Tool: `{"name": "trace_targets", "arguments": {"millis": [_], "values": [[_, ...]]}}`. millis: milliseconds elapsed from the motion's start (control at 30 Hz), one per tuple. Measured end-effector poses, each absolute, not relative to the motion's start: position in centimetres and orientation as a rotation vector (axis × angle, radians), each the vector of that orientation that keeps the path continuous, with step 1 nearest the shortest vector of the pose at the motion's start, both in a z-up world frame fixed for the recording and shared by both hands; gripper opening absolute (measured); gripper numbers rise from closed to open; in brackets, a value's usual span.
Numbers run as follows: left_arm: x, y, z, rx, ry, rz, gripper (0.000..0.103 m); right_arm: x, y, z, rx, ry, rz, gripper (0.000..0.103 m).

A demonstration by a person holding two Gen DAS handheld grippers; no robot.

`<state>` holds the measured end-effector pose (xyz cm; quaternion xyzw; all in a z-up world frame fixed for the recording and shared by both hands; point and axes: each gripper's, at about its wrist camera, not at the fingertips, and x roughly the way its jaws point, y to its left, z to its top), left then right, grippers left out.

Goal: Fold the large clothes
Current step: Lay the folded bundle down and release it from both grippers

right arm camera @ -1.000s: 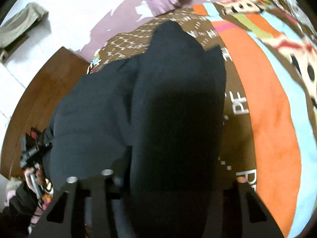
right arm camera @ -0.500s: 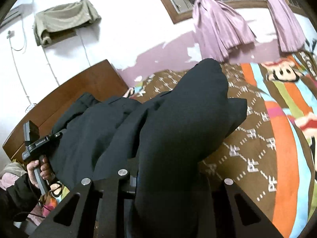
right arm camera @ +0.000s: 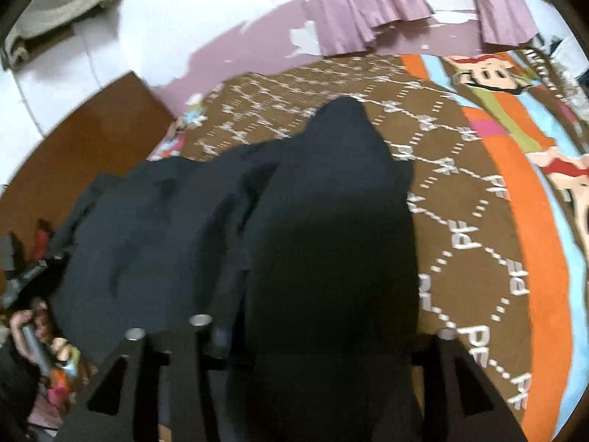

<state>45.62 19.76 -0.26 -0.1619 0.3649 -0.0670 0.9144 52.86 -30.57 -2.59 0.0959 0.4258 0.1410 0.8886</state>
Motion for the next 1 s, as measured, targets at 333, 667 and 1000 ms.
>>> {"name": "trace_targets", "arguments": {"millis": [333, 667, 1000], "values": [[41.1, 17.9, 0.6, -0.225, 0.616, 0.070, 0.101, 46.9, -30.0, 0.6, 0.094, 0.643, 0.121, 0.103], [34.1, 12.7, 5.0, -0.093, 0.445, 0.018, 0.101, 40.3, -27.2, 4.8, 0.116, 0.474, 0.203, 0.103], [27.9, 9.4, 5.4, -0.020, 0.411, -0.038, 0.101, 33.8, -23.3, 6.9, 0.080, 0.371, 0.252, 0.103]]}}
